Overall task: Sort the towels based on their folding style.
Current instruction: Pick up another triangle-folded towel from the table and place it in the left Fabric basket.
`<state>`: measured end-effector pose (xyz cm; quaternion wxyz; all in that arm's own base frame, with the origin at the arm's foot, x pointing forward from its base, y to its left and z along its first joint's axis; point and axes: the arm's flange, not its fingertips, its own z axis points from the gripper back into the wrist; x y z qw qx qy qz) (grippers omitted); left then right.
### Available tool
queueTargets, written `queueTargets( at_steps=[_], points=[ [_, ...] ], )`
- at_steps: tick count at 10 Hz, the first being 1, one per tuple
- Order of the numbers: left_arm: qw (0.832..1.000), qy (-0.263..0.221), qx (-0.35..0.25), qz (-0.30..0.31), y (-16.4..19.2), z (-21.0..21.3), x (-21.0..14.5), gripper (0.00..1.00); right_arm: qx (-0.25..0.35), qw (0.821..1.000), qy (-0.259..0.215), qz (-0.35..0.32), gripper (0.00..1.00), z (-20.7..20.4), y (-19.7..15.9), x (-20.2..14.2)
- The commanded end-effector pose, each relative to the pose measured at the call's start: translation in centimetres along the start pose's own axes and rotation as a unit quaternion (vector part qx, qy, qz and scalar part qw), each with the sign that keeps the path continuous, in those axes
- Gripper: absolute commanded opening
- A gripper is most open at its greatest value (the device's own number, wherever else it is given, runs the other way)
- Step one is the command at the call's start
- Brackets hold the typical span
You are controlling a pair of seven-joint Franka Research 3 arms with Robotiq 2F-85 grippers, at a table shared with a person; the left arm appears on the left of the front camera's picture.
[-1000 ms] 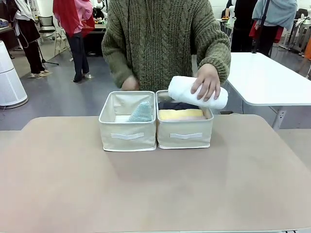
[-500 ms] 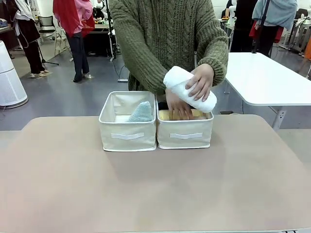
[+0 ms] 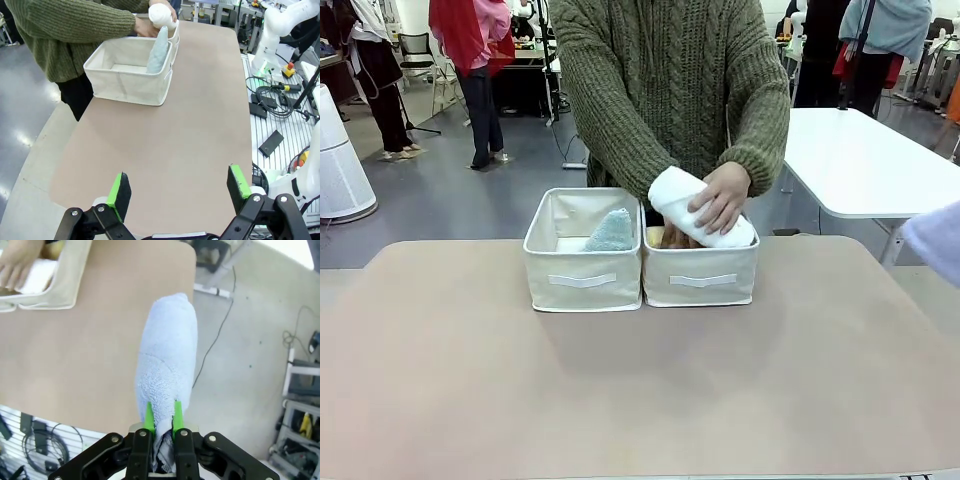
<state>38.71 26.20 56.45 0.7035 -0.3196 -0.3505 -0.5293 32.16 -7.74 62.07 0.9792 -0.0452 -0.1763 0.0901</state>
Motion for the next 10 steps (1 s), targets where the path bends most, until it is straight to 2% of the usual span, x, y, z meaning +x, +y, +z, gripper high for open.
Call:
queueTargets(
  at_steps=[1,2,3,10],
  points=[
    [1.0,-0.008,0.001,-0.003,-0.2,0.0,0.0,1.0,0.005,1.0,-0.005,0.031,0.14,-0.1,0.2,1.4],
    [1.0,-0.008,0.001,-0.003,-0.2,0.0,0.0,1.0,0.013,0.999,0.008,0.042,0.14,-0.2,0.7,1.7],
    [1.0,-0.008,0.001,-0.003,-0.2,0.0,0.0,1.0,0.0,1.0,0.002,0.014,0.14,-0.4,0.6,0.7],
    [1.0,-0.008,0.001,-0.003,-0.2,0.0,0.0,1.0,0.0,1.0,0.002,0.014,0.14,-0.4,0.6,0.7]
  ],
)
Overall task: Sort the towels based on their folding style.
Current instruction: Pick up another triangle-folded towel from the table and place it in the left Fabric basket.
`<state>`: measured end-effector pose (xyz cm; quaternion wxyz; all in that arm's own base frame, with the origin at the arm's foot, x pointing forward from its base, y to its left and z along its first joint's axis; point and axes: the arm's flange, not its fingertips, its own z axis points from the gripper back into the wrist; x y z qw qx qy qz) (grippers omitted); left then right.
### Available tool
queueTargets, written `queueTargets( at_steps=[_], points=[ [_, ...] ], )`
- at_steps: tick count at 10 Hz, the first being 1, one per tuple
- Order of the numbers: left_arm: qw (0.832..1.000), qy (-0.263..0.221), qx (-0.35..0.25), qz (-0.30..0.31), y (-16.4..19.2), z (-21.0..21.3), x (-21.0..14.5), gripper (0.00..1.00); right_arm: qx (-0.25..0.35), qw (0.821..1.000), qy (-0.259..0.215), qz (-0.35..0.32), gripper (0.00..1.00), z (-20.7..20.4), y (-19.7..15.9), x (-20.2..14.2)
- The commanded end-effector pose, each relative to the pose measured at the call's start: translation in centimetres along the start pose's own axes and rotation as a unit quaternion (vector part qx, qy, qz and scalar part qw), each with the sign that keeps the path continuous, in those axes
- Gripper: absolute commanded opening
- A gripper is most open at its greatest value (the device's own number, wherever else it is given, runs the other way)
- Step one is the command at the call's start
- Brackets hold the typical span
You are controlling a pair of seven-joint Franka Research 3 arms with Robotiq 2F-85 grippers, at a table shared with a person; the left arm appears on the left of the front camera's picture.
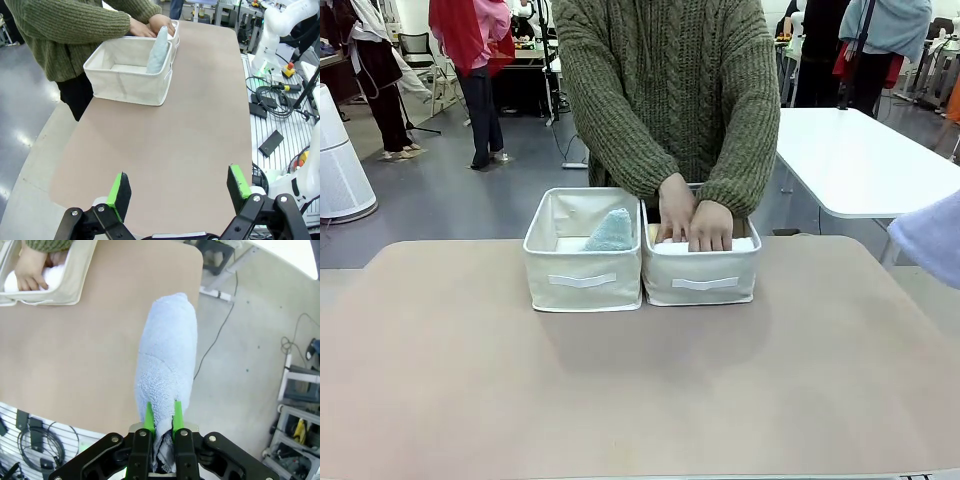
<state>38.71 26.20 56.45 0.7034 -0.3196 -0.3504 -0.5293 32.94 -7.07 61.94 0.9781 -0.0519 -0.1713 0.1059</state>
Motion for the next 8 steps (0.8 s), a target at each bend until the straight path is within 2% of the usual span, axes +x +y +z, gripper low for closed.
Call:
queueTargets(
  at_steps=[1,5,8],
  points=[
    [1.0,-0.008,0.001,-0.003,-0.2,0.0,0.0,1.0,0.003,1.0,-0.003,-0.003,0.14,0.0,0.1,-0.1],
    [1.0,-0.008,0.001,-0.003,-0.2,0.0,0.0,1.0,0.0,1.0,0.0,0.0,0.15,0.0,0.0,0.0],
    [1.0,-0.008,0.001,-0.003,-0.2,0.0,0.0,1.0,0.006,0.992,-0.015,0.122,0.15,4.0,5.1,1.4]
  ],
)
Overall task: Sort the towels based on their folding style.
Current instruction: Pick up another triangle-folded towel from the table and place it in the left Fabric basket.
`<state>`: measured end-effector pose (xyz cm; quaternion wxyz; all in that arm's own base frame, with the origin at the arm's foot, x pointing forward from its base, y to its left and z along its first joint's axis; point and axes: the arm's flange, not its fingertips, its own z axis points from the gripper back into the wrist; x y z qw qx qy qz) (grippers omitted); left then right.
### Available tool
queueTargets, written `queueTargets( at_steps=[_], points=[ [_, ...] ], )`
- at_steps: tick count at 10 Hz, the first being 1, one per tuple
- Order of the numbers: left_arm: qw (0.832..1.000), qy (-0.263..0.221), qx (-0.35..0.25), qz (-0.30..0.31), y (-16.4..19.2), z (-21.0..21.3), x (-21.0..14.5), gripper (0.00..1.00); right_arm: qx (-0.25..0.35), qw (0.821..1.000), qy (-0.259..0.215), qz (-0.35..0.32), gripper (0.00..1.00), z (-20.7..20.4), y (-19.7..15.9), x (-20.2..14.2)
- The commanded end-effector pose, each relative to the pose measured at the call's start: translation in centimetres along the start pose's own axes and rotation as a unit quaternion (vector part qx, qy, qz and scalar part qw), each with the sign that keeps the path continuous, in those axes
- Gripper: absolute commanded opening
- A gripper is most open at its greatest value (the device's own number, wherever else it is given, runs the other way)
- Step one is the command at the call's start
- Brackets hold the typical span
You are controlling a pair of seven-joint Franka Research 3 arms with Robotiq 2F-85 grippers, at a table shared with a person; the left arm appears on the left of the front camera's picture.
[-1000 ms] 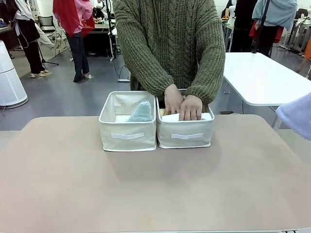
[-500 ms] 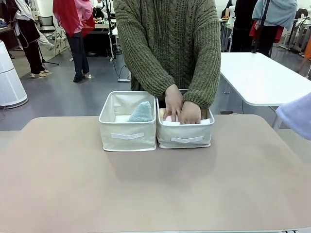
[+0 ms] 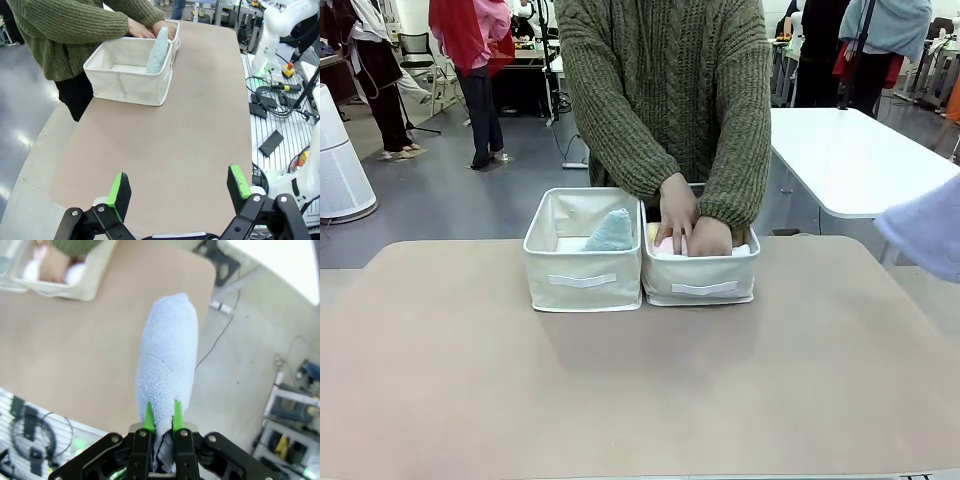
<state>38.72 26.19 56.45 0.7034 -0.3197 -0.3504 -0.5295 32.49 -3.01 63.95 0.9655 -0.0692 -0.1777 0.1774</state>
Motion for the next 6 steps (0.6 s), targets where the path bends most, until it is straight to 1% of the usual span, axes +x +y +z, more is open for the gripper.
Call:
queueTargets(
  at_steps=[1,2,4,6],
  points=[
    [1.0,-0.008,0.001,-0.003,-0.2,0.0,0.0,1.0,0.021,0.996,0.0,0.081,0.15,2.4,2.5,0.8],
    [1.0,-0.008,0.001,-0.003,-0.2,0.0,0.0,1.0,0.002,0.996,0.007,0.088,0.15,2.5,3.1,1.0],
    [1.0,-0.008,0.001,-0.003,-0.2,0.0,0.0,1.0,0.004,0.998,0.0,0.067,0.15,2.3,3.5,1.0],
    [1.0,-0.008,0.001,-0.003,-0.2,0.0,0.0,1.0,0.004,0.998,0.0,0.067,0.15,2.3,3.5,1.0]
  ],
)
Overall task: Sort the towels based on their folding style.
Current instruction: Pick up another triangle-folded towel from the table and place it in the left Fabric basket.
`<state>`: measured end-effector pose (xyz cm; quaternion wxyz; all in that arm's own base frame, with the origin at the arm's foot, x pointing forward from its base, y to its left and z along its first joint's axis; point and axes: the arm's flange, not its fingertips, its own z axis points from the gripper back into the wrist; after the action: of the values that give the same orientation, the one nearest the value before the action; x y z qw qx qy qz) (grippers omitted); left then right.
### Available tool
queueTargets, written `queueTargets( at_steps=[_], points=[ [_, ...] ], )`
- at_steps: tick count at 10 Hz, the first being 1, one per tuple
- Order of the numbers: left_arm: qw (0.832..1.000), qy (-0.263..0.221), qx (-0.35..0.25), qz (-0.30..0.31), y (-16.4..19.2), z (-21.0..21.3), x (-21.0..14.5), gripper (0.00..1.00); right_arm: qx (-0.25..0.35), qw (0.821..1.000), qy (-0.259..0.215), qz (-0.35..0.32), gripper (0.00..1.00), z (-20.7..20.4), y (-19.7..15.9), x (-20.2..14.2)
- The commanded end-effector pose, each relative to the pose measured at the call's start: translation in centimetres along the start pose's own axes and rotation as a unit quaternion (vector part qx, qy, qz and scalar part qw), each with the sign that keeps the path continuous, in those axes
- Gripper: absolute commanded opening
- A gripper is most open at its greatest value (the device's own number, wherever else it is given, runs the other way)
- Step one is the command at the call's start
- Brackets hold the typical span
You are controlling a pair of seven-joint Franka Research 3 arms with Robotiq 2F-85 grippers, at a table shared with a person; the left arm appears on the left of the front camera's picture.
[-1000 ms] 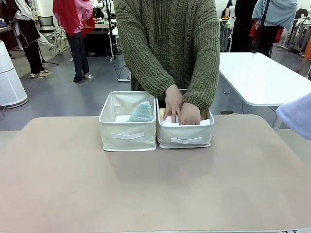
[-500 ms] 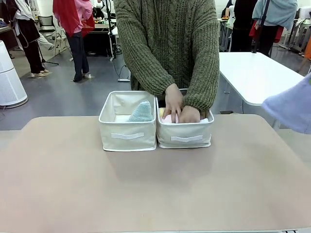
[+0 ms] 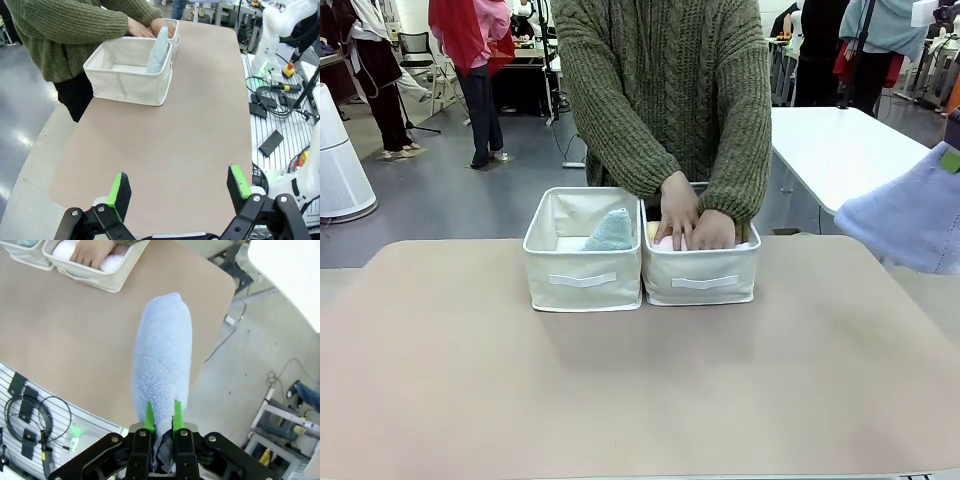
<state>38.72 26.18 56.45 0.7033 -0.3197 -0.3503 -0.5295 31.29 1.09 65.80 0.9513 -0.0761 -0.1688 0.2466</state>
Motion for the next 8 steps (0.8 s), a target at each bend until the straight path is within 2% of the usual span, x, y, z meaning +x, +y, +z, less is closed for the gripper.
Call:
queueTargets(
  at_steps=[1,2,4,5,6,7,8],
  points=[
    [1.0,-0.008,0.001,-0.003,-0.2,0.0,0.0,1.0,-0.002,1.0,-0.002,-0.005,0.15,-0.2,-0.3,-0.1],
    [1.0,0.0,0.0,0.0,0.0,0.0,0.0,1.0,-0.002,1.0,-0.002,-0.005,0.15,-0.2,-0.3,-0.1],
    [0.996,-0.09,0.009,0.024,0.2,2.7,0.9,1.0,-0.002,1.0,-0.002,-0.005,0.15,-0.2,-0.3,-0.1],
    [0.994,-0.107,0.006,0.028,0.4,3.2,0.9,1.0,-0.002,1.0,-0.002,-0.005,0.15,-0.2,-0.3,-0.1],
    [0.993,-0.115,0.001,0.033,0.8,3.2,0.7,1.0,-0.002,1.0,-0.002,-0.005,0.15,-0.2,-0.3,-0.1],
    [0.997,-0.069,0.007,0.015,-0.4,1.7,0.7,1.0,-0.002,1.0,-0.002,-0.005,0.15,-0.2,-0.3,-0.1],
    [0.997,-0.069,0.007,0.015,-0.4,1.7,0.7,1.0,-0.002,1.0,-0.002,-0.005,0.15,-0.2,-0.3,-0.1]
  ],
)
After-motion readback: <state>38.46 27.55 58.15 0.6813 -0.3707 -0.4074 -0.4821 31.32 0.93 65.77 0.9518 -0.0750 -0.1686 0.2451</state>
